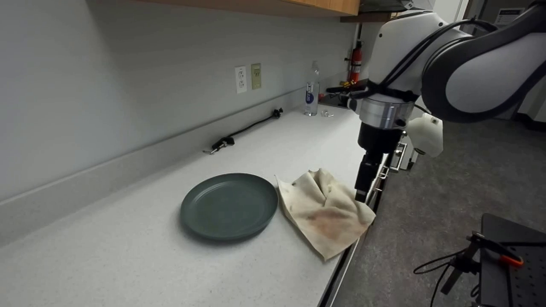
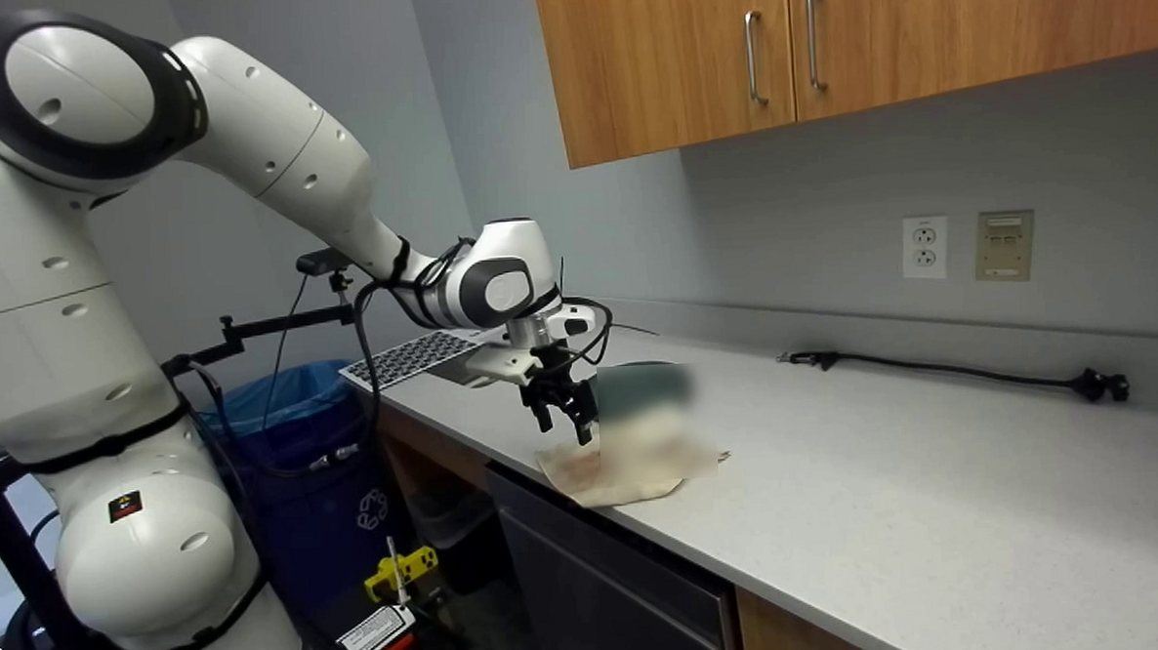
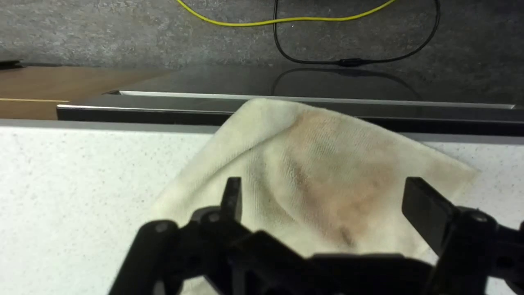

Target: Unfold the towel

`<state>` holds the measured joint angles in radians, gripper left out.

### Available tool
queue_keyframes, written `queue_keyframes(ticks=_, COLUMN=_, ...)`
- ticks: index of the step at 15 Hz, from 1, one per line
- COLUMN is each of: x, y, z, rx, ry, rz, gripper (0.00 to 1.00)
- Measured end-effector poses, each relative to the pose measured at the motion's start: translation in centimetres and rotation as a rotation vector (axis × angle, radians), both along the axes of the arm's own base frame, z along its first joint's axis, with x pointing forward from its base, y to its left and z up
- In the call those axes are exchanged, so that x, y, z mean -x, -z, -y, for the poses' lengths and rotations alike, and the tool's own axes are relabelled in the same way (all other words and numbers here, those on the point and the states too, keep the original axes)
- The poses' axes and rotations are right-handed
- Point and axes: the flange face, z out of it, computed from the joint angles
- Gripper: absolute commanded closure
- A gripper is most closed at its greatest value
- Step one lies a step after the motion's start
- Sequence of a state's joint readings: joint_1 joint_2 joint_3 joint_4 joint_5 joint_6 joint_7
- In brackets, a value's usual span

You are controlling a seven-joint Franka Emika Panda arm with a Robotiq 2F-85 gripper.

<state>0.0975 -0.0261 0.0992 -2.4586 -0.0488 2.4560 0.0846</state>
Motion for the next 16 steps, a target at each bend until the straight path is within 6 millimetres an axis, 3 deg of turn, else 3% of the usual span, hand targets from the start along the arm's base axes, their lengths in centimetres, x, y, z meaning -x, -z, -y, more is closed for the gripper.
queue_keyframes(ticks=6, x=-3.5, y=-0.5, z=2.2, rx=0.065, ry=-0.007, rz=0.012, gripper=0.04)
queue_keyframes(ticks=7, x=-4.1, y=-0.4, z=2.5, rx=0.068, ry=-0.015, rz=0.008, gripper=0.26)
queue_keyframes(ticks=9, x=-5.1, y=0.1, z=2.8, rx=0.069, ry=-0.040, rz=0.000, gripper=0.35)
queue_keyframes(ticks=16, x=-8.4, y=3.1, z=3.1, rx=0.067, ry=-0.085, rz=-0.026, gripper=0.89)
